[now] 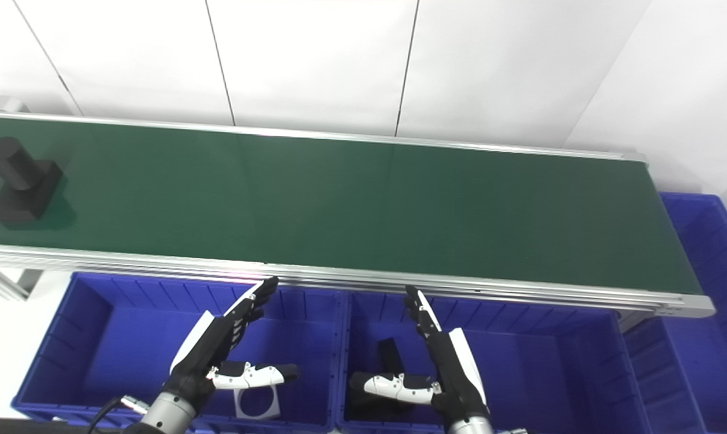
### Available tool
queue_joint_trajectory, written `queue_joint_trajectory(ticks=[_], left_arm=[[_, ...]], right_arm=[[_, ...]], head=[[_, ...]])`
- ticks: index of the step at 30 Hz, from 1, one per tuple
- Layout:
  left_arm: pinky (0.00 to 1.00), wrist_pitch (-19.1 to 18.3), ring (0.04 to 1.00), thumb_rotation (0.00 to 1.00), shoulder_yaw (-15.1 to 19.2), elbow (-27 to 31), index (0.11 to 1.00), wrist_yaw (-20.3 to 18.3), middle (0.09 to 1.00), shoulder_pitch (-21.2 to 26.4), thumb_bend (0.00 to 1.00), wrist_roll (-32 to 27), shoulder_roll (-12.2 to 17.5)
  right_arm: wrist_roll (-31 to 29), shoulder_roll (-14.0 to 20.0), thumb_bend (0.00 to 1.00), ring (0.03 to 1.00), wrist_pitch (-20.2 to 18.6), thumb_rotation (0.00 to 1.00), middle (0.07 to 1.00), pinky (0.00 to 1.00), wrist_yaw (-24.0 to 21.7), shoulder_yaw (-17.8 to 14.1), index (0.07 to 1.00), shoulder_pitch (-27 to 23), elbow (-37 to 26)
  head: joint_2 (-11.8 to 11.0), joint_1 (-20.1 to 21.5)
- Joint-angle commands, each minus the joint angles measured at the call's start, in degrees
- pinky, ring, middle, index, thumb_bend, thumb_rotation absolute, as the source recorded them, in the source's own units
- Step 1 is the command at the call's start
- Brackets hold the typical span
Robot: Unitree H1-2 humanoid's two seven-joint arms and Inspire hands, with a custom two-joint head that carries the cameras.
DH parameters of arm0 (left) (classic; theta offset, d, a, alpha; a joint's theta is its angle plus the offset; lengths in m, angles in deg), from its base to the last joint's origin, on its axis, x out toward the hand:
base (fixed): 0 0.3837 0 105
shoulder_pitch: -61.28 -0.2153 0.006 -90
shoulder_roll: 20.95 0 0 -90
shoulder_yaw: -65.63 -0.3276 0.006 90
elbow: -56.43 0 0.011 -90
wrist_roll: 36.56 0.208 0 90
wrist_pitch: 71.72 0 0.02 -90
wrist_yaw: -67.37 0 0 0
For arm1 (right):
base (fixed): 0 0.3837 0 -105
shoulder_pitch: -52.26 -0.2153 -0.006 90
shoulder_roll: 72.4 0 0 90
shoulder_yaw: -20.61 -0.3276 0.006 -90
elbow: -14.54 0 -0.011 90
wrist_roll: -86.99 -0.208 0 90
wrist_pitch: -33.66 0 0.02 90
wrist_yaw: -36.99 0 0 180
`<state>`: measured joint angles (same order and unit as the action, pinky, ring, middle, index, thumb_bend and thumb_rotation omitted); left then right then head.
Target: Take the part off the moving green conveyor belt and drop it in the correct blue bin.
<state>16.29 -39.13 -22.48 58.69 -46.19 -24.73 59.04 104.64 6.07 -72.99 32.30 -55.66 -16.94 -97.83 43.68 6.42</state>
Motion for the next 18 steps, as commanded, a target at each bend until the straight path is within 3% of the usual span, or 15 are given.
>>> queue_joint_trajectory(ticks=[1, 10, 18], left_arm=[[0.95, 1.8, 0.971, 0.21, -0.4, 1.5, 0.934, 0.5, 0.968, 0.4, 0.76, 0.2, -0.4], [0.95, 2.1, 0.976, 0.2, -0.7, 1.5, 0.94, 0.1, 0.968, 0.6, 0.75, 0.2, 0.2], [0.95, 2.3, 0.975, 0.2, -0.6, 1.1, 0.941, 0.2, 0.963, 0.8, 0.75, 0.1, 0.4]], right_arm=[[-0.5, -0.4, 0.65, 0.956, 3.5, 0.0, 0.948, 0.96, 0.9, -0.1, 0.989, -0.2, -1.3], [-0.2, 0.4, 0.75, 0.955, 2.6, 0.05, 0.957, 0.94, 0.9, 0.0, 0.992, -0.6, -1.2], [0.0, 0.0, 0.73, 0.957, 2.3, 0.0, 0.956, 0.94, 1.2, 0.2, 0.987, -0.6, -0.9]], head=[[-0.2, -0.5], [-0.7, -0.2], [-0.9, 0.0]])
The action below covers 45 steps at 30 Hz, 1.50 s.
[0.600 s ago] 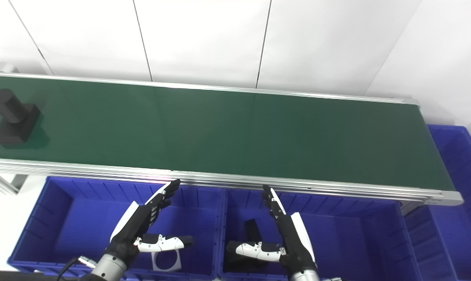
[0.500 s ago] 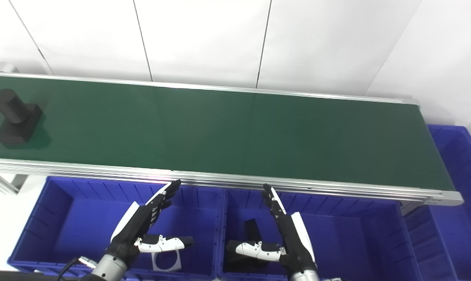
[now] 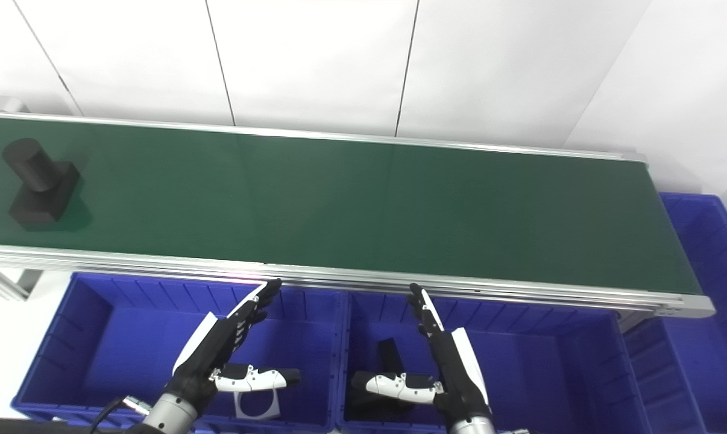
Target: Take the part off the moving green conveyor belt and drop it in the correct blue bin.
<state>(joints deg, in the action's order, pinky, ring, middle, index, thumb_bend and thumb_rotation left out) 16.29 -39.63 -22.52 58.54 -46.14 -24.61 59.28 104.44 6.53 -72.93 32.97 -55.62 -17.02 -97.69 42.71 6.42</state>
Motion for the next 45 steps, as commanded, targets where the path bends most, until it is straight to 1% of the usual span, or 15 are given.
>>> queue_joint_trajectory(ticks=[1, 3, 7, 17, 23, 29, 34, 38, 39, 40, 41, 42, 43, 44, 45], left_arm=[[0.95, 2.7, 0.972, 0.19, 0.0, 1.0, 0.938, 0.4, 0.96, 0.7, 0.75, 0.0, 0.2], [0.96, 3.5, 0.968, 0.18, 0.3, 0.6, 0.935, 0.5, 0.956, 0.8, 0.75, -0.5, 0.2], [0.96, 3.3, 0.969, 0.19, 0.6, 0.6, 0.935, 0.2, 0.956, 0.8, 0.75, -0.6, 0.2], [0.96, 4.1, 0.969, 0.18, 0.8, 0.3, 0.934, 0.2, 0.958, 0.9, 0.74, -0.8, 0.1], [0.96, 4.3, 0.969, 0.19, 0.8, 0.1, 0.934, 0.3, 0.956, 0.8, 0.74, -0.8, -0.2], [0.95, 3.6, 0.968, 0.18, 0.7, 0.4, 0.937, 0.1, 0.957, 0.8, 0.74, -0.7, -0.2], [0.95, 3.5, 0.969, 0.2, 0.7, 0.3, 0.936, 0.2, 0.955, 0.9, 0.74, -0.7, -0.2], [0.96, 3.8, 0.967, 0.2, 0.7, 0.2, 0.936, 0.2, 0.954, 0.9, 0.74, -0.5, -0.1], [0.96, 4.0, 0.967, 0.2, 0.6, -0.1, 0.936, 0.2, 0.954, 0.9, 0.74, -0.5, -0.1], [0.95, 4.2, 0.966, 0.2, 0.6, -0.3, 0.936, 0.3, 0.953, 1.0, 0.74, -0.5, -0.1], [0.95, 4.1, 0.966, 0.2, 0.5, -0.5, 0.936, 0.7, 0.953, 0.8, 0.74, 0.0, -0.4], [0.94, 4.1, 0.959, 0.2, 0.5, -0.7, 0.93, 1.0, 0.947, 0.8, 0.75, 0.3, -0.6], [0.92, 4.6, 0.954, 0.2, 0.3, -1.1, 0.928, 1.2, 0.943, 0.7, 0.76, 0.6, -0.8], [0.92, 5.1, 0.952, 0.2, 0.1, -1.6, 0.929, 1.4, 0.942, 0.6, 0.76, 0.7, -1.0], [0.92, 5.5, 0.95, 0.19, -0.2, -2.1, 0.929, 1.6, 0.942, 0.6, 0.75, 0.9, -1.2]], right_arm=[[0.4, -0.5, 0.72, 0.96, 2.1, 0.0, 0.955, 0.94, 0.6, 0.3, 0.987, -0.6, -1.0], [0.9, -0.5, 0.72, 0.967, 1.5, 0.02, 0.957, 0.95, 0.5, 0.5, 0.987, -0.8, -1.1], [0.6, -0.1, 0.73, 0.978, -0.4, 0.06, 0.967, 0.96, -0.8, 0.5, 0.994, -1.2, -1.5], [0.7, 0.1, 0.77, 0.964, -1.1, 0.11, 0.96, 0.94, -1.8, 0.0, 0.988, -1.4, -1.8], [0.1, 0.0, 0.79, 0.981, -1.8, 0.14, 0.972, 0.96, -2.3, -0.6, 0.997, -1.2, -2.4], [0.0, 0.3, 0.82, 0.96, -1.6, 0.18, 0.962, 0.95, -2.7, -0.8, 0.995, -1.3, -2.5], [-0.8, -0.1, 0.83, 0.965, -0.8, 0.17, 0.962, 0.97, -2.4, -1.0, 0.994, -1.1, -2.4], [-0.6, -0.2, 0.85, 0.957, 0.2, 0.18, 0.953, 0.96, -1.9, -1.0, 0.988, -1.1, -1.9], [-0.7, -0.1, 0.85, 0.956, 0.5, 0.18, 0.952, 0.95, -1.7, -1.1, 0.987, -1.1, -1.6], [-0.8, -0.1, 0.85, 0.956, 0.7, 0.19, 0.949, 0.96, -1.6, -1.1, 0.985, -1.0, -1.4], [-1.5, -0.3, 0.85, 0.956, 1.2, 0.19, 0.948, 0.96, -1.4, -1.5, 0.984, -0.9, -1.1], [-2.0, -0.5, 0.85, 0.96, 1.5, 0.17, 0.947, 0.97, -1.3, -1.7, 0.983, -0.7, -0.8], [-2.5, -0.4, 0.85, 0.97, 1.6, 0.16, 0.95, 0.98, -1.3, -2.0, 0.985, -0.5, -0.8], [-2.8, -0.3, 0.85, 0.976, 1.7, 0.16, 0.953, 0.99, -1.3, -2.2, 0.986, -0.3, -0.7], [-2.9, 0.1, 0.84, 0.979, 2.0, 0.16, 0.957, 0.99, -1.3, -2.4, 0.989, -0.1, -0.6]], head=[[0.1, 0.0], [0.1, 0.1], [0.1, 0.3], [0.0, 0.1], [-0.1, 0.0], [-0.1, -0.2], [-0.1, -0.1], [-0.3, -0.3], [-1.2, -1.2], [-1.3, -1.6], [-2.3, -3.7], [-2.3, -3.7], [-3.6, -6.4], [-3.9, -6.8], [-5.3, -9.4]])
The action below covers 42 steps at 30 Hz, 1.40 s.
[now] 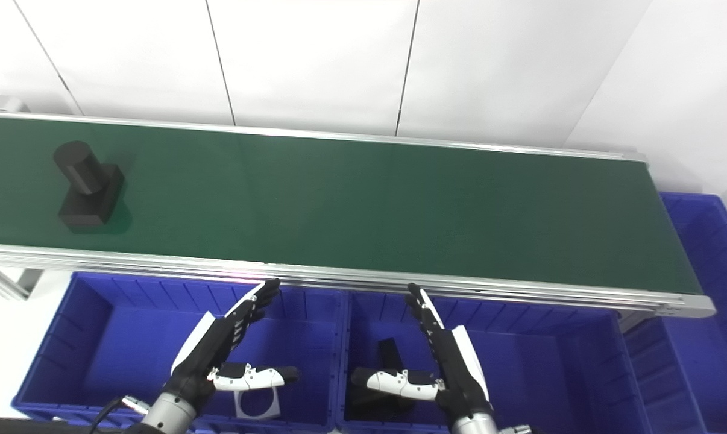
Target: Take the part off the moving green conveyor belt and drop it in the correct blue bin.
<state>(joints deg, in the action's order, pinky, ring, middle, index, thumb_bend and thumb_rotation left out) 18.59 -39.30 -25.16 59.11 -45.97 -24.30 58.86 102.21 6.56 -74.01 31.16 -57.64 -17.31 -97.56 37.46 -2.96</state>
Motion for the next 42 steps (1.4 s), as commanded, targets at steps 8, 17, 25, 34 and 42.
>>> queue_joint_trajectory(ticks=[8, 17, 25, 34, 42], left_arm=[[0.89, 5.7, 0.916, 0.18, -1.8, -2.5, 0.907, 2.7, 0.917, 0.6, 0.8, 2.4, -1.9], [0.85, 7.0, 0.886, 0.18, -2.2, -4.2, 0.892, 3.7, 0.897, 1.0, 0.82, 3.6, -2.2], [0.85, 7.8, 0.891, 0.16, -2.2, -5.0, 0.892, 3.7, 0.899, 1.2, 0.82, 3.2, -2.2], [0.84, 8.8, 0.887, 0.17, -2.3, -6.2, 0.895, 4.0, 0.898, 1.5, 0.83, 3.9, -2.1], [0.83, 9.4, 0.881, 0.16, -2.5, -7.2, 0.885, 4.5, 0.896, 1.9, 0.83, 4.2, -2.5]], right_arm=[[-1.6, 2.3, 0.8, 0.958, 7.5, 0.13, 0.986, 0.94, 1.1, -1.0, 1.0, 0.7, 1.2], [-1.6, 2.8, 0.79, 0.94, 10.3, 0.1, 0.978, 0.91, 1.4, -1.6, 0.999, 0.6, 3.8], [-2.4, 2.5, 0.8, 0.941, 11.1, 0.07, 0.968, 0.88, 1.5, -2.0, 0.993, 0.6, 4.4], [-2.6, 2.3, 0.82, 0.93, 13.3, 0.07, 0.954, 0.9, 2.6, -2.0, 0.98, 0.6, 5.7], [-2.8, 2.6, 0.82, 0.924, 16.1, 0.05, 0.945, 0.89, 3.4, -2.3, 0.973, 0.4, 7.1]], head=[[-4.0, -5.7], [-6.0, -6.0], [-7.2, -6.0], [-8.5, -6.0], [-9.2, -6.2]])
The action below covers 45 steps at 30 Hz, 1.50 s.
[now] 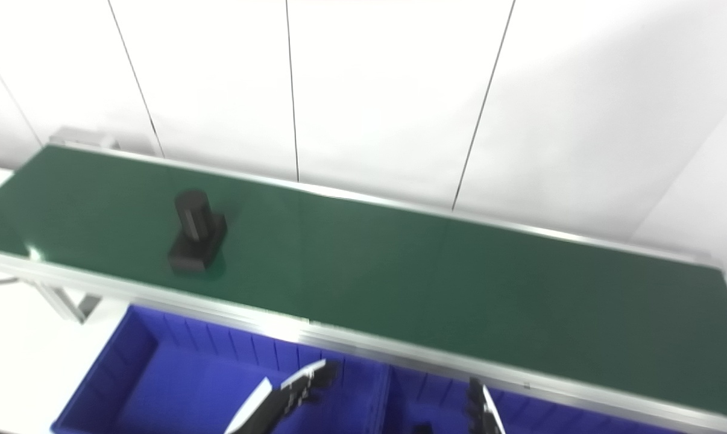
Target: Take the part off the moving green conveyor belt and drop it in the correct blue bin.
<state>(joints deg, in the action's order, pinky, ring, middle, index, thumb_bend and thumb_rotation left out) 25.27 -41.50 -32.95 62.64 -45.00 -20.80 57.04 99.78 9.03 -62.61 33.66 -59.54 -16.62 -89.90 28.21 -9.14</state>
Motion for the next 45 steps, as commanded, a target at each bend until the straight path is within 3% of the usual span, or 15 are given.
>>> queue_joint_trajectory(ticks=[1, 7, 12, 17, 21, 25, 31, 36, 41, 45], left_arm=[[0.83, 2.6, 0.88, 0.16, -0.4, 0.5, 0.887, 0.9, 0.897, 1.0, 0.83, 0.6, -0.7], [0.83, 3.0, 0.88, 0.16, -0.6, 0.0, 0.885, 1.3, 0.894, 1.4, 0.83, 0.6, -0.9], [0.83, 3.1, 0.882, 0.16, -0.6, -0.8, 0.883, 1.6, 0.897, 2.0, 0.84, 0.6, -1.2], [0.83, 3.3, 0.881, 0.16, -0.8, -1.7, 0.886, 1.9, 0.898, 2.6, 0.83, 1.1, -1.7], [0.83, 3.7, 0.881, 0.17, -0.9, -2.8, 0.885, 2.1, 0.899, 3.2, 0.83, 1.4, -2.3], [0.82, 3.3, 0.878, 0.18, -1.1, -3.2, 0.885, 2.2, 0.898, 3.5, 0.83, 2.1, -2.7], [0.82, 2.5, 0.882, 0.15, -1.3, -3.0, 0.89, 1.9, 0.9, 3.3, 0.83, 1.5, -3.3], [0.81, 3.5, 0.877, 0.15, -1.4, -4.3, 0.89, 2.6, 0.899, 3.7, 0.82, 2.2, -3.6], [0.81, 3.4, 0.881, 0.15, -1.4, -4.6, 0.891, 2.4, 0.902, 3.9, 0.83, 1.8, -4.0], [0.82, 3.8, 0.886, 0.17, -1.5, -4.8, 0.895, 2.5, 0.904, 4.1, 0.82, 1.7, -4.2]], right_arm=[[-0.5, 0.0, 0.83, 0.925, 5.5, 0.05, 0.942, 0.9, 1.1, -0.6, 0.971, -0.4, -0.3], [-0.8, -0.7, 0.85, 0.932, 6.8, 0.07, 0.922, 0.96, 2.2, -1.6, 0.957, -0.1, 0.0], [-1.0, -1.4, 0.85, 0.911, 8.9, 0.06, 0.906, 0.94, 3.6, -2.3, 0.943, -0.3, 0.8], [-1.5, -2.1, 0.83, 0.89, 14.0, 0.05, 0.895, 0.94, 5.4, -3.4, 0.932, -0.8, 3.1], [-6.1, -2.7, 0.81, 0.922, 19.4, 0.1, 0.905, 0.96, 5.3, -4.7, 0.933, -1.2, 5.0], [-6.9, -2.8, 0.78, 0.918, 24.0, 0.15, 0.899, 0.98, 5.5, -5.6, 0.925, -1.6, 6.0], [-7.3, -3.2, 0.76, 0.91, 28.2, 0.14, 0.888, 0.99, 5.6, -6.6, 0.913, -2.2, 5.2], [-5.5, -2.5, 0.76, 0.895, 28.5, 0.16, 0.87, 0.99, 5.5, -7.5, 0.902, -3.2, 4.0], [-6.0, -1.2, 0.78, 0.888, 26.2, 0.16, 0.855, 0.96, 4.2, -8.1, 0.893, -4.0, 1.2], [-6.0, -0.1, 0.8, 0.872, 23.5, 0.2, 0.863, 0.85, 3.6, -8.7, 0.896, -5.9, -1.5]], head=[[0.1, -0.1], [0.1, 0.1], [0.1, 0.2], [-0.2, 0.4], [-0.7, -0.6], [-0.9, -1.3], [-0.9, -1.1], [-1.1, -0.7], [-0.9, 0.1], [-0.6, 0.3]])
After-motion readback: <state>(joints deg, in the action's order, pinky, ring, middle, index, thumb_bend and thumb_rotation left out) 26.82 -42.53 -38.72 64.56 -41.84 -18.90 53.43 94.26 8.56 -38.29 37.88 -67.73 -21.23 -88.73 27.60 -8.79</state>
